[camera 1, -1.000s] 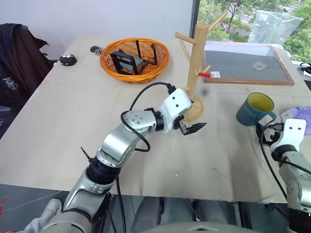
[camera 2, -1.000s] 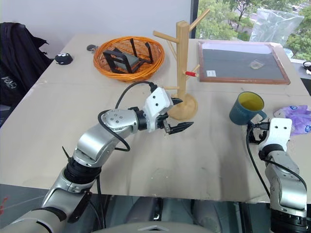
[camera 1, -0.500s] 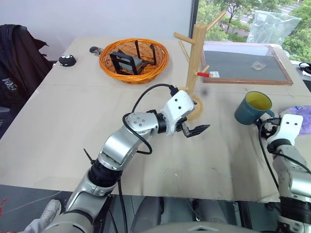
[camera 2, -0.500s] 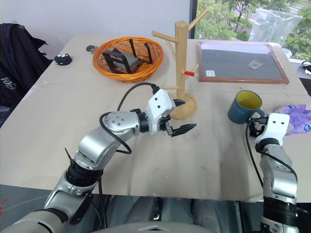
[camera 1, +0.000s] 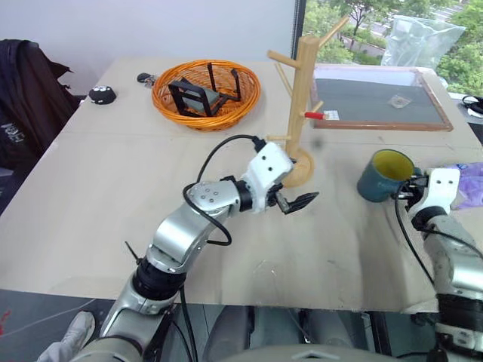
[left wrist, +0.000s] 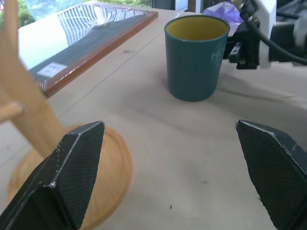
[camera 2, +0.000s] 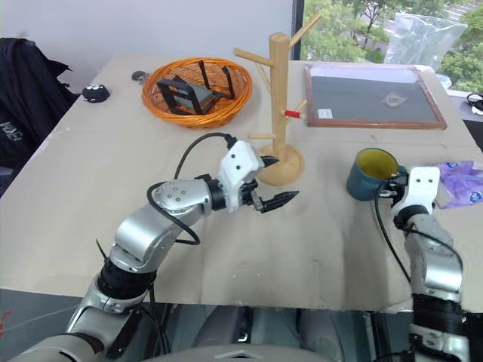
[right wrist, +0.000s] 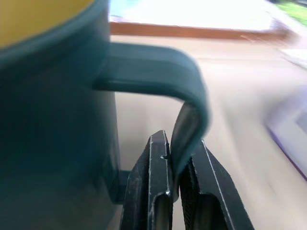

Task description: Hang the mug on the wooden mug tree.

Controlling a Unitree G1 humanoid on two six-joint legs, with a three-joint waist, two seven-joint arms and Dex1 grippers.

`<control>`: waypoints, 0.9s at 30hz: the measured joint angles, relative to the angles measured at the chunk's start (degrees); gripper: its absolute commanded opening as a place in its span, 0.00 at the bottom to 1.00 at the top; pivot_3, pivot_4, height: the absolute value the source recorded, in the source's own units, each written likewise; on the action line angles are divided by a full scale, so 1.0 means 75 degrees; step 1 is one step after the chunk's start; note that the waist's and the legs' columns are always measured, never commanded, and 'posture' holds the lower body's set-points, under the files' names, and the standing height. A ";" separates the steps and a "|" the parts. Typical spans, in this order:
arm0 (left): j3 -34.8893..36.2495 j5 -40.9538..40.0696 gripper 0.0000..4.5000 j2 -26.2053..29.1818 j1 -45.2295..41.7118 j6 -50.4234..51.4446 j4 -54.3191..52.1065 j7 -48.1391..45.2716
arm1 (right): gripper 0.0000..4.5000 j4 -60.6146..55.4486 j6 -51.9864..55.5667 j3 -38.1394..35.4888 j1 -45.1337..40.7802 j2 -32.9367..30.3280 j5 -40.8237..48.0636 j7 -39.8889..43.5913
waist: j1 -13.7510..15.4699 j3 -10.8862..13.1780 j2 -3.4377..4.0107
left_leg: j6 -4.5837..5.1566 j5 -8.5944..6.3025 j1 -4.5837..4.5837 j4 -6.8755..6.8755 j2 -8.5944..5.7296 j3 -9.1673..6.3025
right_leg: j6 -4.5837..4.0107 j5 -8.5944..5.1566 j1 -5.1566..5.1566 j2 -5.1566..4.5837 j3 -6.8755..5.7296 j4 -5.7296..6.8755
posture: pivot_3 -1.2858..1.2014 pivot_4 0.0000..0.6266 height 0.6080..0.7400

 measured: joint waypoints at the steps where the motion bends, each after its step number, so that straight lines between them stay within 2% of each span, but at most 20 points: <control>1: 0.0281 -0.0156 1.00 -0.0021 0.0225 -0.0086 -0.0065 -0.0001 | 0.04 -0.0023 0.0211 0.0184 -0.0346 -0.0624 0.0242 0.0739 | -0.0026 0.0006 0.0010 | 0.0001 0.0000 0.0000 -0.0001 0.0000 0.0004 | 0.0000 0.0000 -0.0001 -0.0001 0.0006 -0.0001 | 0.52 0.24 0.98; 2: 0.0628 -0.0353 1.00 -0.0081 0.0463 -0.0162 -0.0149 -0.0004 | 0.04 -0.0081 0.0457 0.0351 -0.0847 -0.1340 0.0509 0.1583 | -0.0044 0.0007 0.0011 | 0.0001 -0.0001 0.0001 -0.0001 0.0001 -0.0002 | 0.0000 0.0000 0.0000 0.0000 0.0000 -0.0001 | 0.52 0.24 0.98; 4: 0.0933 -0.0601 1.00 -0.0161 0.0625 -0.0214 -0.0242 -0.0003 | 0.04 -0.0254 0.0636 0.0452 -0.1422 -0.1904 0.0743 0.2383 | -0.0021 0.0000 -0.0002 | 0.0003 -0.0002 -0.0001 -0.0005 0.0008 -0.0021 | -0.0001 -0.0001 0.0006 0.0004 -0.0024 -0.0008 | 0.52 0.24 0.98; 5: 0.1242 -0.0841 1.00 -0.0285 0.0834 -0.0286 -0.0392 0.0013 | 0.04 -0.0227 0.0785 0.0826 -0.1932 -0.2292 0.0847 0.3007 | -0.0024 0.0002 0.0002 | 0.0006 -0.0004 -0.0001 -0.0005 0.0010 -0.0014 | -0.0001 0.0000 0.0002 0.0002 -0.0018 -0.0013 | 0.52 0.24 0.98; 6: 0.1347 -0.0968 1.00 -0.0378 0.0921 -0.0312 -0.0489 0.0024 | 0.04 -0.0244 0.0848 0.0997 -0.2196 -0.2490 0.0916 0.3354 | -0.0020 0.0002 0.0001 | 0.0006 -0.0004 -0.0002 -0.0007 0.0009 -0.0016 | -0.0001 0.0000 0.0006 0.0001 -0.0018 -0.0013 | 0.52 0.24 0.98; 8: 0.1754 -0.1430 1.00 -0.0609 0.1330 -0.0469 -0.0872 0.0132 | 0.04 0.0057 0.1102 0.1979 -0.3554 -0.2944 0.0887 0.4586 | -0.0024 0.0003 -0.0004 | 0.0005 -0.0003 -0.0008 0.0000 0.0007 -0.0015 | -0.0001 0.0000 0.0005 -0.0009 -0.0017 -0.0018 | 0.52 0.24 0.98; 11: 0.2023 -0.1678 1.00 -0.0638 0.1717 -0.0570 -0.1225 0.0286 | 0.04 0.0400 0.1454 0.2915 -0.4913 -0.3081 0.0697 0.5543 | 0.0051 0.0003 -0.0007 | 0.0004 -0.0003 -0.0009 0.0003 0.0006 -0.0017 | -0.0001 0.0000 0.0005 -0.0012 -0.0022 -0.0019 | 0.52 0.24 0.98; 20: 0.2412 -0.2321 1.00 -0.0623 0.2704 -0.1006 -0.1952 0.0405 | 0.04 0.0917 0.2915 0.4652 -0.7064 -0.2889 0.0055 0.6636 | 0.0078 0.0005 -0.0010 | 0.0003 -0.0003 -0.0026 -0.0003 0.0003 -0.0020 | -0.0001 0.0000 -0.0012 -0.0042 -0.0037 -0.0022 | 0.52 0.24 0.98; 27: 0.2402 -0.2323 1.00 -0.0667 0.2919 -0.1303 -0.1990 0.0681 | 0.04 0.0941 0.3766 0.4918 -0.7538 -0.2478 -0.0202 0.6525 | 0.0089 0.0004 -0.0011 | 0.0004 -0.0003 -0.0026 0.0000 -0.0006 -0.0022 | -0.0001 0.0000 -0.0011 -0.0041 -0.0041 -0.0018 | 0.52 0.24 0.98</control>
